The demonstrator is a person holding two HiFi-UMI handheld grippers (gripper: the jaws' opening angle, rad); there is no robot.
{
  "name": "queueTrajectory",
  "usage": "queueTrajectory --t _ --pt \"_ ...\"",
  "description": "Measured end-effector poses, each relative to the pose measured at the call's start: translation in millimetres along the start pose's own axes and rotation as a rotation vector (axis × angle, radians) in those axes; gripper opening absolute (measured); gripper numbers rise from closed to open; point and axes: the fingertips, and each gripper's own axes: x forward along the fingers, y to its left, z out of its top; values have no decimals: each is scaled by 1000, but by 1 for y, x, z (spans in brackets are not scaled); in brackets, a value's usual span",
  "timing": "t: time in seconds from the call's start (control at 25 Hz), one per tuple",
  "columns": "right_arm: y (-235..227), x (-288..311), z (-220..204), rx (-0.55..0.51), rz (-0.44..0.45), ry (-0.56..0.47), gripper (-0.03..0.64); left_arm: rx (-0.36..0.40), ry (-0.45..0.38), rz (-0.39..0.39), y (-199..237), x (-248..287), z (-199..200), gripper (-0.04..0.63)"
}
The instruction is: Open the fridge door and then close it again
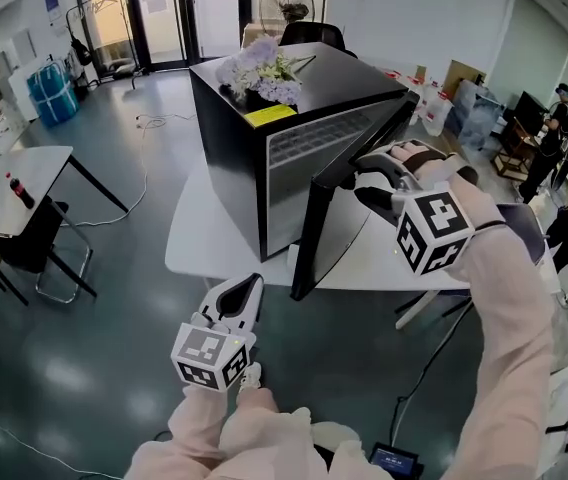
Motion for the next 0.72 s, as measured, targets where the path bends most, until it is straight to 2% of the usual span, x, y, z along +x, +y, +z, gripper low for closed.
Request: queueTrajectory --t 0.24,0.72 --pt "-8 16 5 14 -8 -21 153 -10 -2 4 15 14 2 11" --pt "-20 36 9 42 -39 -8 153 8 -15 -40 40 47 18 11"
